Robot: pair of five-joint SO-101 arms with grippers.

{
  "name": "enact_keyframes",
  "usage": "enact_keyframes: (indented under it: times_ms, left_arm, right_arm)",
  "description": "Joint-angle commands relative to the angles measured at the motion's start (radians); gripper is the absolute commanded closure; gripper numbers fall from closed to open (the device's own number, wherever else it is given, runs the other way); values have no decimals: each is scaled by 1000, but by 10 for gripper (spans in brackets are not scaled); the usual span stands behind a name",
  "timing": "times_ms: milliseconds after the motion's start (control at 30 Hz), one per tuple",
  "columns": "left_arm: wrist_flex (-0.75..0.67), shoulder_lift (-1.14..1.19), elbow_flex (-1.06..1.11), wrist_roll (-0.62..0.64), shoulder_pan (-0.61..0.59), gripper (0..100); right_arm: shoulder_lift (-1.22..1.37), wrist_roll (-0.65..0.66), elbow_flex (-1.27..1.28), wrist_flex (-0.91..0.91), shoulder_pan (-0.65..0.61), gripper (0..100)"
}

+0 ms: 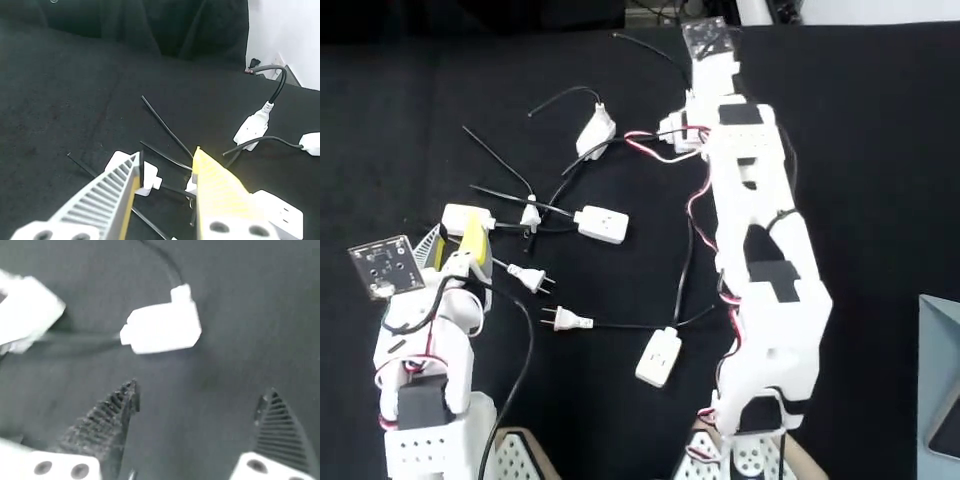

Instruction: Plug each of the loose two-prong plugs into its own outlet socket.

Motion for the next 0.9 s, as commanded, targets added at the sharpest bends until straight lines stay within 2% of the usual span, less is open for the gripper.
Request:
enact_keyframes:
  times_ms: [0, 133, 467, 700, 867]
  left_arm:
    - [-8, -6, -8, -5, -8, 826]
    - [-8, -6, -7, -71, -4, 826]
    - [-8, -6, -5, -71, -7, 826]
    - [-8, -6, -8, -69, -28, 826]
    - [-37, -6, -7, -66, -87, 830]
  right_arm:
    - [-114, 3, -85, 222, -61, 638]
    - [-209, -2, -81, 394, -95, 638]
    - [-401, -2, -7, 701, -123, 638]
    - [-613, -14, 349, 684, -216, 638]
    - [-773, -241, 676, 506, -316, 638]
